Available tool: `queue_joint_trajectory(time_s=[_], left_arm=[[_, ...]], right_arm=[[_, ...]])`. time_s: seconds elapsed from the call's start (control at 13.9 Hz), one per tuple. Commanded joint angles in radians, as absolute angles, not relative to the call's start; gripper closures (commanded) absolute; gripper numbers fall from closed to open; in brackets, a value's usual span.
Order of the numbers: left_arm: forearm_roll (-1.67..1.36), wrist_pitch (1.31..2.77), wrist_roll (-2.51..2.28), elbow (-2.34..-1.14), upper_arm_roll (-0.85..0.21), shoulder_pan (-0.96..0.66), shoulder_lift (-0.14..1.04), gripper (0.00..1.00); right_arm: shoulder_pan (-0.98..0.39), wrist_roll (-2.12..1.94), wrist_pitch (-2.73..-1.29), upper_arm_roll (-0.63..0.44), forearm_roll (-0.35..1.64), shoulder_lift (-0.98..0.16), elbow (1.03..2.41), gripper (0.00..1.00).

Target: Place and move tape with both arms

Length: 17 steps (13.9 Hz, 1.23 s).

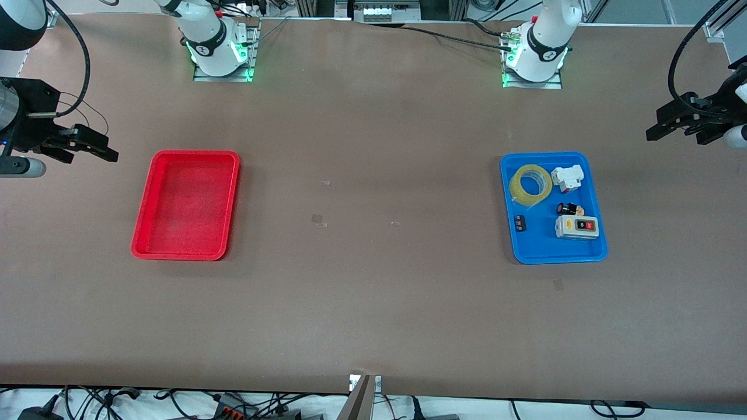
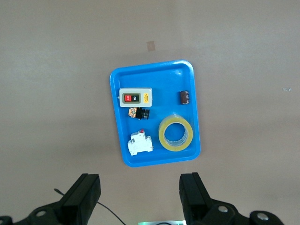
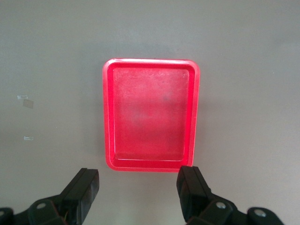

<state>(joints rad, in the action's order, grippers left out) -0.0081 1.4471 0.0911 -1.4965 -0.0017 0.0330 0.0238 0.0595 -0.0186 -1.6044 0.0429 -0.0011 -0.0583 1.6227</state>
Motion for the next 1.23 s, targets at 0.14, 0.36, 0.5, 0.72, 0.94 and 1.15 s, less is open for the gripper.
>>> queue_joint_trajectory(time_s=[0.14,0.36,0.5,0.72,0.94,1.15], left_arm=[[0.017,1.463,0.087,-1.552,-0.020,0.046,0.018,0.00],[0.017,1.521,0.087,-1.621,-0.021,0.043,0.048,0.00],[0.017,1.580,0.087,-1.702,-0.023,0.038,0.045,0.00],[0.015,1.736,0.089,-1.866,-0.035,0.041,0.038,0.00],[0.015,1.885,0.089,-2.018,-0.044,0.040,0.035,0.00],[0.014,2.075,0.087,-2.165,-0.060,0.041,0.037,0.00]], right_arm=[[0.072,-0.020,-1.605,0.057,0.015,-0.043,1.621,0.00],[0.072,-0.020,-1.608,0.057,0.014,-0.044,1.618,0.00],[0.074,-0.020,-1.606,0.057,0.015,-0.044,1.618,0.00],[0.072,-0.020,-1.606,0.057,0.017,-0.048,1.618,0.00],[0.072,-0.020,-1.608,0.057,0.017,-0.052,1.617,0.00],[0.072,-0.020,-1.608,0.057,0.017,-0.052,1.614,0.00]])
